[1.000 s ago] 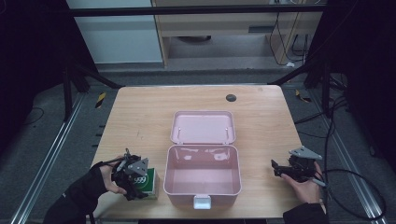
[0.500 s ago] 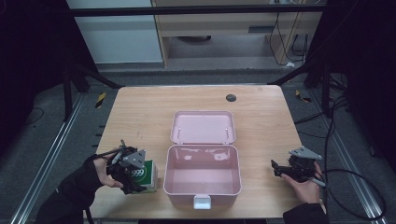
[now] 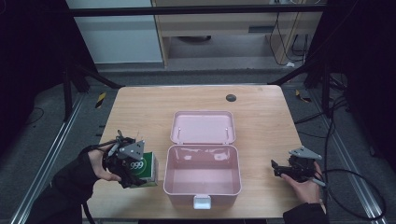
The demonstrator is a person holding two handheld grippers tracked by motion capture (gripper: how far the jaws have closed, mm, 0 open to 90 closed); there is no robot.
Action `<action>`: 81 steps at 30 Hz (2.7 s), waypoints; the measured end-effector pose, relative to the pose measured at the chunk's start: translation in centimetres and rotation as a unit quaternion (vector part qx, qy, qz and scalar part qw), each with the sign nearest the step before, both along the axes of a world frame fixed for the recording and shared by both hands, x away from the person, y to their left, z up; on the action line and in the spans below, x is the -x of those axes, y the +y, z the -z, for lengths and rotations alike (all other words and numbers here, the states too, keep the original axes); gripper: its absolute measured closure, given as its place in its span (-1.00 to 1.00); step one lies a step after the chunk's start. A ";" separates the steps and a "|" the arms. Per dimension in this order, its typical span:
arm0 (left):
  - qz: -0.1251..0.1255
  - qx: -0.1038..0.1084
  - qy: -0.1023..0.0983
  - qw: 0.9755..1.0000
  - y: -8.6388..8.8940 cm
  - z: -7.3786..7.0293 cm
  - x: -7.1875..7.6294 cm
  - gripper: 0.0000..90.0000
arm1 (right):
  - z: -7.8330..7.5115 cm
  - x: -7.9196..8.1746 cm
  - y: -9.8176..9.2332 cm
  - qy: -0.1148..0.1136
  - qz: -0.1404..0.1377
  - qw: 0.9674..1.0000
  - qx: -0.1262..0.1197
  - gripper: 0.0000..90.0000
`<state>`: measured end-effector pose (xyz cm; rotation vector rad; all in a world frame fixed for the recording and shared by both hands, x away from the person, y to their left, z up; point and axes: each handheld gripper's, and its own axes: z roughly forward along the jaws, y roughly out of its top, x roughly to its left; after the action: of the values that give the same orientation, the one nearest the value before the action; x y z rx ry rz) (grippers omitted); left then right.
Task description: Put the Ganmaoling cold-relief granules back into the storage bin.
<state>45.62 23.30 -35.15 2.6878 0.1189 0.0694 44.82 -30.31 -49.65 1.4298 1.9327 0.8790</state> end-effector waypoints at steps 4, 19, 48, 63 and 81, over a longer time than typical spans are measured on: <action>0.004 -0.003 -0.002 1.000 -0.2 -0.5 0.1 -0.68 | 0.0 0.0 0.0 0.000 -0.001 1.000 0.001 -0.93; 0.017 -0.002 -0.002 1.000 -1.0 -2.6 0.2 -0.68 | 0.0 0.0 0.0 0.001 -0.001 1.000 0.001 -0.93; 0.042 -0.010 0.006 0.999 -4.7 -5.5 -0.5 -0.68 | 0.2 -0.1 0.0 0.005 -0.004 1.000 -0.002 -0.93; 0.061 -0.013 0.004 0.998 -8.2 -5.9 -0.8 -0.68 | 0.3 -0.1 0.1 0.006 -0.007 1.000 0.001 -0.93; 0.082 -0.012 0.005 0.997 -11.9 -5.5 -1.3 -0.68 | 0.4 -0.1 0.1 0.008 -0.012 1.000 0.004 -0.93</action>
<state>46.90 11.41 -29.66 2.7119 -0.1008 0.0070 44.94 -30.16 -50.02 1.4174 1.9668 0.8723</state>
